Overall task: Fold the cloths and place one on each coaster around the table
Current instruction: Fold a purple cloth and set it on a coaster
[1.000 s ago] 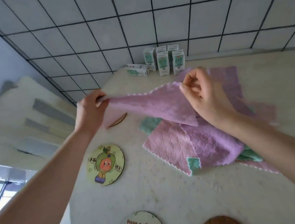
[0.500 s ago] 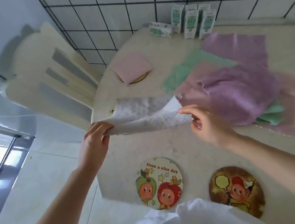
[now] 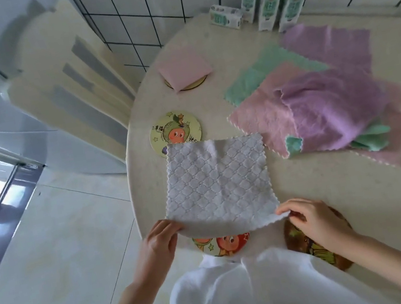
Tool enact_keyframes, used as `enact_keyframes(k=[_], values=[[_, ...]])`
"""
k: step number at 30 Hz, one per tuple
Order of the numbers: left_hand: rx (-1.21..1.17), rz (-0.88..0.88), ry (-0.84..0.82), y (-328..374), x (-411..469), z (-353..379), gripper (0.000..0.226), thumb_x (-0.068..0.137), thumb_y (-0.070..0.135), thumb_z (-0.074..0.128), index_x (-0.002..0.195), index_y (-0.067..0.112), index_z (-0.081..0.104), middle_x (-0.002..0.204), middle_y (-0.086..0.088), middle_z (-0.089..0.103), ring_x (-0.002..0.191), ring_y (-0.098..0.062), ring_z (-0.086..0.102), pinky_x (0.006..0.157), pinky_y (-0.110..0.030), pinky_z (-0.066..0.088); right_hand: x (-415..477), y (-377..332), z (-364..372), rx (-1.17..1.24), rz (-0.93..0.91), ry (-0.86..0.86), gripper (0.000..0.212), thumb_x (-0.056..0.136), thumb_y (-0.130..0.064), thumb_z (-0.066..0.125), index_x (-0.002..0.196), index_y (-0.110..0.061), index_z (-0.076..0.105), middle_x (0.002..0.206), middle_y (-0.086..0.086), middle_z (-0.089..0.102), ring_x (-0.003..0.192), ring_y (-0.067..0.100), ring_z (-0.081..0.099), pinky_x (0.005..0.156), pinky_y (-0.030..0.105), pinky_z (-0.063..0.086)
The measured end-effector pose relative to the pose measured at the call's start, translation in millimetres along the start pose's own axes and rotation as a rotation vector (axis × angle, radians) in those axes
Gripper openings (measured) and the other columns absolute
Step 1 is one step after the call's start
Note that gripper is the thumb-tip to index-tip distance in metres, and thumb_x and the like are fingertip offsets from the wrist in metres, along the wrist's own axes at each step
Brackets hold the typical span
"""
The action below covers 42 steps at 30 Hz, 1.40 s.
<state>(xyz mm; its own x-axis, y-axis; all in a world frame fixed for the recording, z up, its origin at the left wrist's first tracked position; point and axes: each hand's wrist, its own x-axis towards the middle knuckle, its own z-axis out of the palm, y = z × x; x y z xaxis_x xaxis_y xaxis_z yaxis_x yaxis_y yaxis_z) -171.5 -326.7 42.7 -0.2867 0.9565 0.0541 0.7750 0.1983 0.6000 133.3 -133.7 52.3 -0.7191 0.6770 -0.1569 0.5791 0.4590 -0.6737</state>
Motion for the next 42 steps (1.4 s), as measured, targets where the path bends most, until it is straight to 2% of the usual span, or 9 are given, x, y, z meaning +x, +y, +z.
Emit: enact_keyframes(k=[4,6,9,13,17,22,27,36,42], values=[[-0.018,-0.015,-0.045,0.8,-15.6,-1.7,0.02,0.089,0.023,0.051,0.089,0.018,0.07,0.089,0.012,0.067,0.082,-0.004,0.063,0.074,-0.018,0.05,-13.6,5.6,1.2,0.016,0.072,-0.032,0.039,0.075,0.007,0.068,0.088,-0.029,0.072,0.09,-0.023,0.066,0.089,-0.01,0.059,0.076,0.003,0.041],[-0.055,-0.061,-0.052,-1.3,-17.5,-1.7,0.012,0.086,0.012,0.063,0.088,0.02,0.071,0.087,0.017,0.066,0.075,0.001,0.062,0.07,-0.017,0.05,-16.8,4.9,0.8,0.022,0.109,-0.042,0.037,0.076,0.003,0.07,0.087,-0.032,0.072,0.087,-0.022,0.065,0.086,-0.006,0.059,0.073,0.005,0.042],[-0.128,-0.219,-0.031,-5.2,-9.7,-2.1,0.025,0.074,-0.003,0.075,0.083,0.021,0.074,0.075,0.023,0.065,0.061,0.0,0.058,0.059,-0.011,0.046,-13.2,3.0,-0.2,0.081,0.204,-0.008,0.032,0.077,-0.003,0.072,0.084,-0.035,0.07,0.083,-0.015,0.065,0.077,-0.001,0.06,0.066,0.005,0.042],[-0.276,-0.488,0.055,-12.4,21.8,-5.3,0.029,0.07,0.014,0.078,0.081,0.039,0.069,0.072,0.025,0.068,0.059,-0.007,0.061,0.058,-0.02,0.048,12.7,-3.1,-4.2,0.286,0.352,0.079,0.016,0.08,-0.011,0.071,0.08,-0.028,0.07,0.079,-0.009,0.069,0.074,0.001,0.062,0.068,0.013,0.047],[-0.511,-0.7,0.173,-7.6,63.6,-4.5,0.019,0.074,0.012,0.077,0.078,0.03,0.069,0.065,0.011,0.07,0.059,-0.001,0.061,0.054,-0.016,0.047,51.5,-7.9,-8.3,0.543,0.457,0.188,0.013,0.086,-0.008,0.064,0.081,-0.02,0.069,0.077,-0.002,0.071,0.072,0.003,0.066,0.065,0.013,0.049],[-0.625,-0.871,0.205,-25.2,107.1,3.7,0.012,0.077,0.015,0.074,0.077,0.026,0.07,0.079,-0.001,0.073,0.08,-0.025,0.068,0.077,-0.041,0.058,102.8,2.1,-3.5,0.693,0.633,0.344,0.01,0.089,-0.007,0.061,0.096,-0.007,0.068,0.08,0.002,0.064,0.072,0.015,0.062,0.054,0.018,0.054],[-0.621,-0.917,0.226,-31.8,137.4,11.7,0.008,0.083,0.013,0.069,0.09,0.017,0.07,0.082,0.0,0.07,0.083,-0.024,0.068,0.078,-0.038,0.058,134.2,11.6,1.1,0.596,0.684,0.316,0.007,0.089,-0.009,0.061,0.088,-0.006,0.067,0.066,0.002,0.059,0.057,0.016,0.054,0.06,0.032,0.052],[-0.553,-0.965,0.144,-51.2,158.5,26.3,0.003,0.084,0.014,0.067,0.087,0.014,0.069,0.079,-0.004,0.07,0.074,-0.024,0.065,0.076,-0.04,0.058,162.9,36.6,4.7,0.379,0.684,0.245,0.005,0.088,-0.011,0.063,0.087,-0.007,0.065,0.06,0.004,0.059,0.044,0.018,0.051,0.038,0.018,0.044],[-0.437,-0.929,0.115,-58.5,163.4,30.6,0.006,0.086,0.022,0.066,0.087,0.016,0.068,0.081,-0.003,0.071,0.074,-0.024,0.066,0.073,-0.04,0.058,172.5,46.7,8.2,0.305,0.68,0.207,0.011,0.09,-0.015,0.062,0.082,-0.007,0.063,0.053,0.004,0.056,0.037,0.014,0.053,0.038,0.026,0.049]])
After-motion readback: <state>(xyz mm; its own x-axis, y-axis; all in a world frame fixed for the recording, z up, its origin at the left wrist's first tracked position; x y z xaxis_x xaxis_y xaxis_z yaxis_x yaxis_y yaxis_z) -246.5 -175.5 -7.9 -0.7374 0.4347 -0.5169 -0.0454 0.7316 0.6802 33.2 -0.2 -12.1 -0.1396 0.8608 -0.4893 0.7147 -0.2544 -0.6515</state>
